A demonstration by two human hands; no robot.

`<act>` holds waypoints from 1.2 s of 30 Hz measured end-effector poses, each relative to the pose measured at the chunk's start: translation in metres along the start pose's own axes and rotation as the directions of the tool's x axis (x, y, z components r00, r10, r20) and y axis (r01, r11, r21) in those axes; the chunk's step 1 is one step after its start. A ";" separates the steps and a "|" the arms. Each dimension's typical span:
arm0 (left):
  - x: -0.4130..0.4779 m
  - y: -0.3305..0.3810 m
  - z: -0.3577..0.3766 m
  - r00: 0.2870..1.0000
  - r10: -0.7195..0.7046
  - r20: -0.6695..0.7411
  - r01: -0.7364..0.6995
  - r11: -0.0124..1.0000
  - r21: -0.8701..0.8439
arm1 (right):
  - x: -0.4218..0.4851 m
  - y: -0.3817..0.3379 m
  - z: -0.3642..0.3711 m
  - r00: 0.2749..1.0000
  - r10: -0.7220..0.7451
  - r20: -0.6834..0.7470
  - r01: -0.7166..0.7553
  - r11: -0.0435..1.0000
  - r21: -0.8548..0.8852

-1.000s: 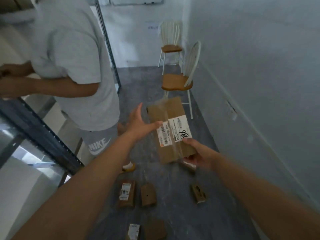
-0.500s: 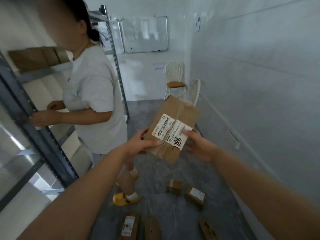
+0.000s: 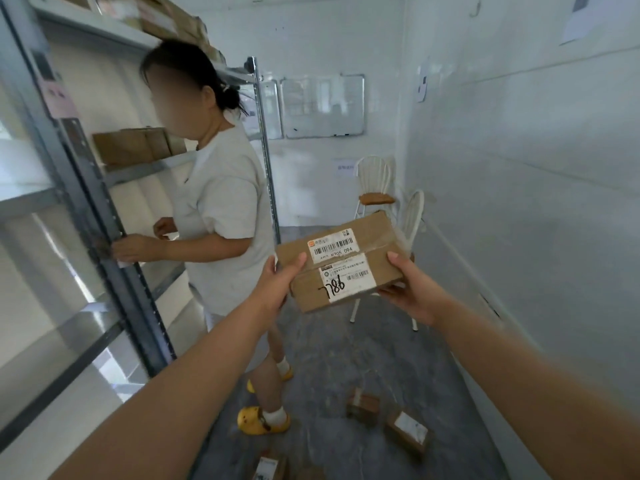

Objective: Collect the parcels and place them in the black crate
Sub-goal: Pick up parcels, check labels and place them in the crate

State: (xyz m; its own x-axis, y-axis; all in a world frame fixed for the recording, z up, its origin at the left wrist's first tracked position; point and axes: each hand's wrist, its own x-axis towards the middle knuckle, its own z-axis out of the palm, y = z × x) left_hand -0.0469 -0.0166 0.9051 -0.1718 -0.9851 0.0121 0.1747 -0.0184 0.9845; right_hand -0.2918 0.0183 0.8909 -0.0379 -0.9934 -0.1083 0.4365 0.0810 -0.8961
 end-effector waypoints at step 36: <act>-0.438 0.095 -0.323 0.471 0.370 -0.801 -0.202 0.929 0.310 | -0.176 0.205 0.472 0.562 0.287 0.776 -0.017 0.942 -0.335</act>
State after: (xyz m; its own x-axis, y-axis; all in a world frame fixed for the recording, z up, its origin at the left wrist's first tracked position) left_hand 0.3584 0.3580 0.9363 0.7601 -0.6080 0.2294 -0.1038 0.2349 0.9665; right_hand 0.2292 0.1715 0.9292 0.8010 -0.5984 0.0163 0.1102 0.1206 -0.9866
